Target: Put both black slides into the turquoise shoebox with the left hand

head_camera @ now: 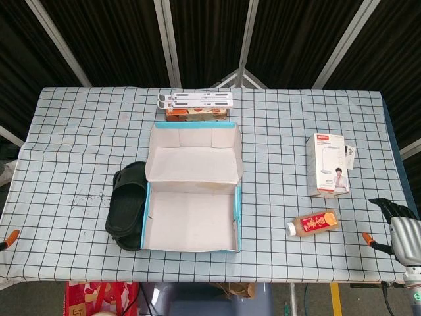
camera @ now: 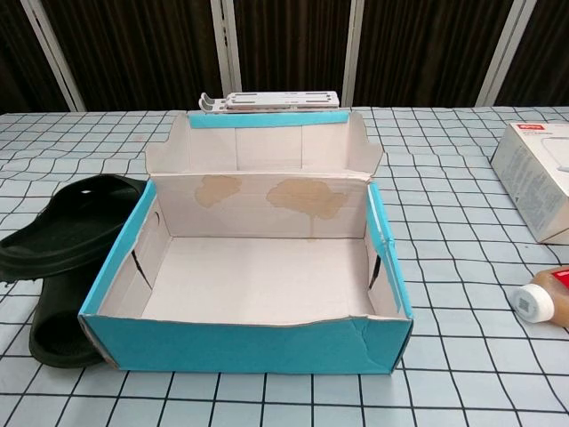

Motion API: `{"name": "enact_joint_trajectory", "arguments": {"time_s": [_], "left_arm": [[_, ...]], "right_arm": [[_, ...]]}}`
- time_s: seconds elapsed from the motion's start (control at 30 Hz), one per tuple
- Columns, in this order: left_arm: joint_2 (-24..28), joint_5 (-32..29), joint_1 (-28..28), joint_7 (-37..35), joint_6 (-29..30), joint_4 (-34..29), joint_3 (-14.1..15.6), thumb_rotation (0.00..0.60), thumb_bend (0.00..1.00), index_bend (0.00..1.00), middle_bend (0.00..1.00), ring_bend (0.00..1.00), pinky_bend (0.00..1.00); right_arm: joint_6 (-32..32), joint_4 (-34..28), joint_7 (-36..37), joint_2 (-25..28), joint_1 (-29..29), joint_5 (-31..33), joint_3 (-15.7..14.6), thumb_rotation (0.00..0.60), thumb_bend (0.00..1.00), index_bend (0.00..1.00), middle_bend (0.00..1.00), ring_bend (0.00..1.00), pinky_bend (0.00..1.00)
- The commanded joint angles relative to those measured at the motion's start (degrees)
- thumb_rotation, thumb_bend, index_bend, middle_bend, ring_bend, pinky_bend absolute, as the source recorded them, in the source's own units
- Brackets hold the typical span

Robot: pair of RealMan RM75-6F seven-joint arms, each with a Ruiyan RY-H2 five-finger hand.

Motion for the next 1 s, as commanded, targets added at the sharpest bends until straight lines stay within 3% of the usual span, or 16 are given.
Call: {"name": "enact_joint_trajectory", "arguments": {"time_s": [0.03, 1.0], "left_arm": [[0.1, 0.1, 0.1, 0.0, 0.2, -0.2, 0.1, 0.600, 0.21, 0.01, 0.11, 0.05, 0.14], [-0.2, 1.1, -0.6, -0.1, -1.4, -0.6, 1.0, 0.600, 0.21, 0.01, 0.11, 0.05, 0.14]], "right_arm": [[-0.1, 0.0, 0.1, 0.0, 0.0, 0.0, -0.1, 0.600, 0.23, 0.26, 0.25, 0.26, 0.24], [1.2, 0.1, 1.6, 0.6, -0.7, -0.5, -0.1, 0.600, 0.23, 0.26, 0.25, 0.26, 0.24]]}}
